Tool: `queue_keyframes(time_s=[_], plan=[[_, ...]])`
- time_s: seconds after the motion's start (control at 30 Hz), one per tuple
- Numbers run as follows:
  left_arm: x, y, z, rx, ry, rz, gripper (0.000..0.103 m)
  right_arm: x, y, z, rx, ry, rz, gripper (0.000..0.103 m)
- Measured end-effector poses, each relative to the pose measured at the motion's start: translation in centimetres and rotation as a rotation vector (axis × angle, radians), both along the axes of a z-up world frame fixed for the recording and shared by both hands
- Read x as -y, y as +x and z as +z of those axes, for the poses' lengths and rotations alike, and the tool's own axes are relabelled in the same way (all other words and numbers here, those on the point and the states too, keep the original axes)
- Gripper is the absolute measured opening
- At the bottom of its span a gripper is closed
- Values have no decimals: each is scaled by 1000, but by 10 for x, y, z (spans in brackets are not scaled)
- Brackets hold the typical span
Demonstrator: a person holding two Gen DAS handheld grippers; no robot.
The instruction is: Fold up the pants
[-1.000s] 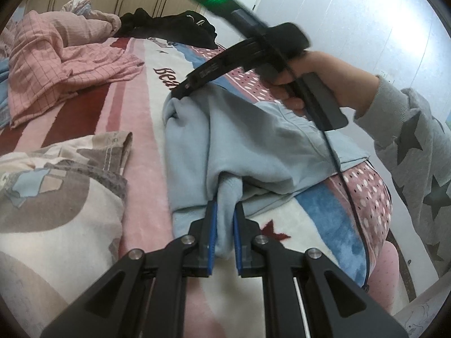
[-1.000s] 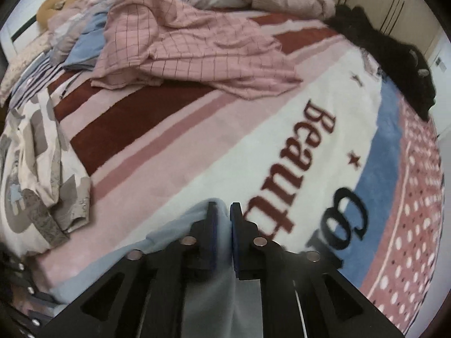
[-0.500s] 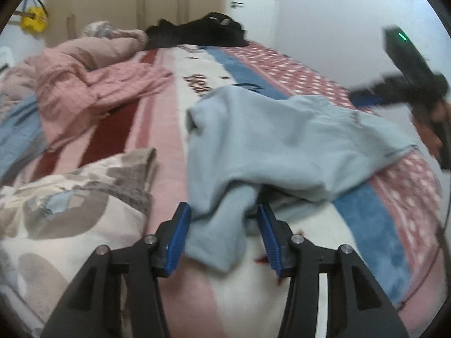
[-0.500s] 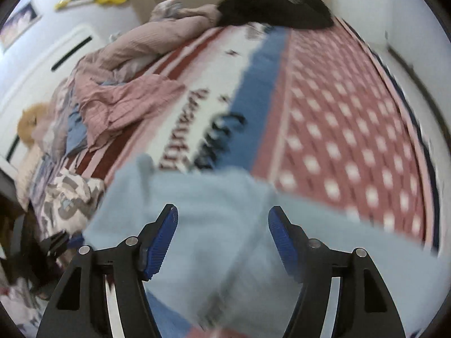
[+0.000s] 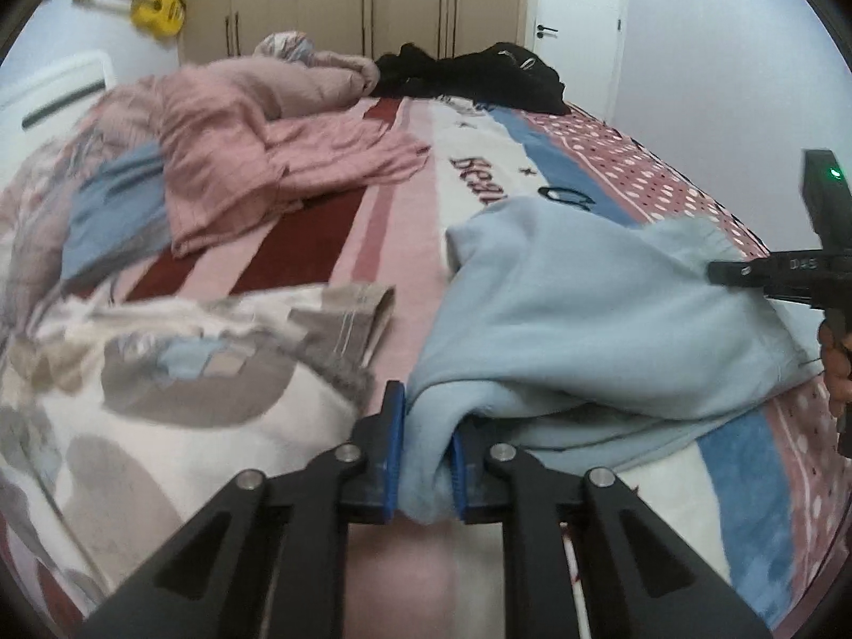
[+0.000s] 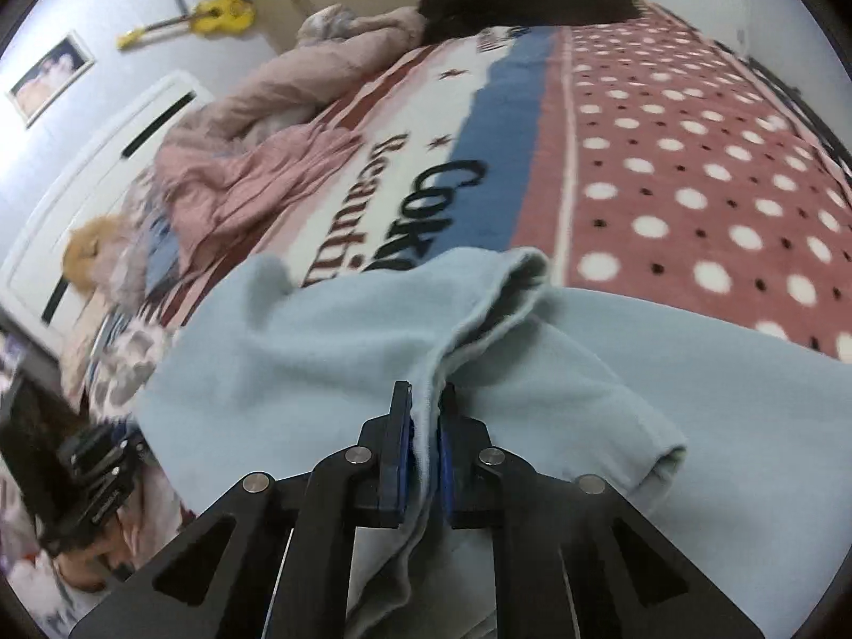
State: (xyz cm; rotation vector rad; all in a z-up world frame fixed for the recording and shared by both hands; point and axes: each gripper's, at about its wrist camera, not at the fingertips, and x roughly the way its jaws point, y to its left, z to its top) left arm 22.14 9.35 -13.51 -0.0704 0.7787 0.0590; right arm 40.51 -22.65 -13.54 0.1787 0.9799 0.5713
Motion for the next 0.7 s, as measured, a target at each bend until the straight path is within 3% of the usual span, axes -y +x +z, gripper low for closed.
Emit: queue_keyframes(time_s=[0.2,0.4,0.43,0.53,0.6,0.7], plan=[[13,-11,-2,-2,33,-49,13,40,-21,10,13,40,-73,3],[13,-26,9,-10,21,-95,21,38,-21,3,21,5,-83,9],[10,-31,13,-5,12,-100,28,39,-23,6,24,11,-83,16],[4,-40,28,29,-5,-110,39,56,-33,20,62,22,-121,56],[4,-40,37,43,-21,-122,40,69,-34,20,20,67,-125,58],[7,-34,45,66,-39,-121,40,74,-33,6,-116,226,-45,58]])
